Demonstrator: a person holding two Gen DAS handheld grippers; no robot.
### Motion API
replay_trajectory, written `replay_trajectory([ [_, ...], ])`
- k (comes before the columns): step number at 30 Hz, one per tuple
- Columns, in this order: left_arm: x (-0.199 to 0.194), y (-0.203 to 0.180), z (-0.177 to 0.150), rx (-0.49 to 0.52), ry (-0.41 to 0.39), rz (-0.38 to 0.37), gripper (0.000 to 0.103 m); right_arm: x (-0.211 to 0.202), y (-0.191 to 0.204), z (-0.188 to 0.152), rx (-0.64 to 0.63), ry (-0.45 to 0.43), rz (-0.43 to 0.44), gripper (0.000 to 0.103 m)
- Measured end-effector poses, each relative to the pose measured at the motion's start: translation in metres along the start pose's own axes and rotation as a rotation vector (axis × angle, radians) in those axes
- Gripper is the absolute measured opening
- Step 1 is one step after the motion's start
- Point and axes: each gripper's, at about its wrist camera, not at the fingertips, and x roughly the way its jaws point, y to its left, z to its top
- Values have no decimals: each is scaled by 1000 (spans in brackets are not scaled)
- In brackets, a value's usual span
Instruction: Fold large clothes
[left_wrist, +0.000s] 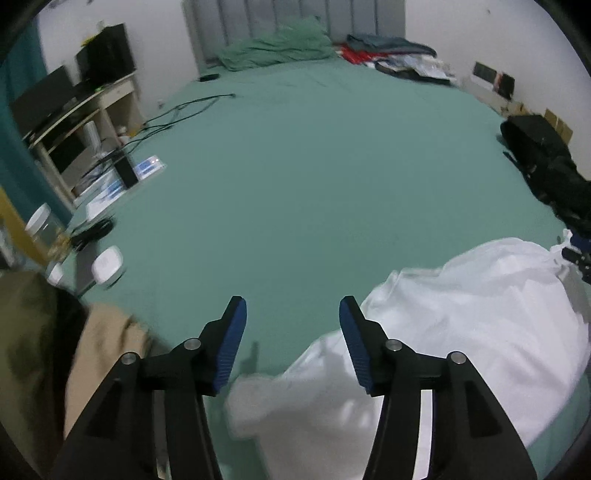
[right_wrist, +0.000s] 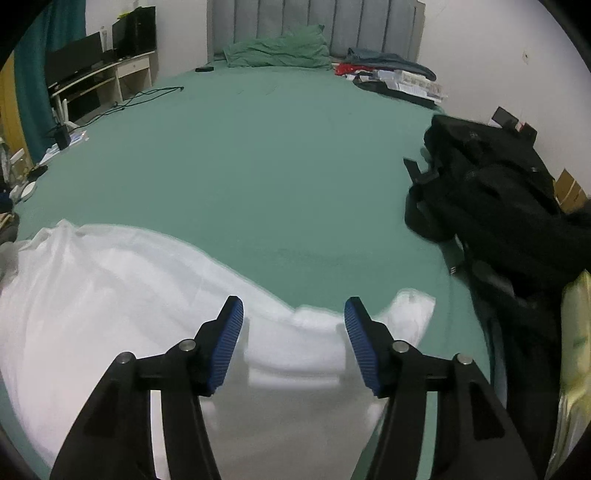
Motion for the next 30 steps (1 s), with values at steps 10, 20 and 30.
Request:
replay_trajectory([
  [10, 0, 3, -84, 133, 112, -61, 60, -26, -43, -63, 214, 66, -36, 59],
  [20, 54, 13, -63, -6, 124, 36, 60, -12, -45, -77, 255, 109, -8, 64],
  [30, 81, 46, -19, -232, 72, 172, 60, -3, -45, -70, 230, 105, -19, 69],
])
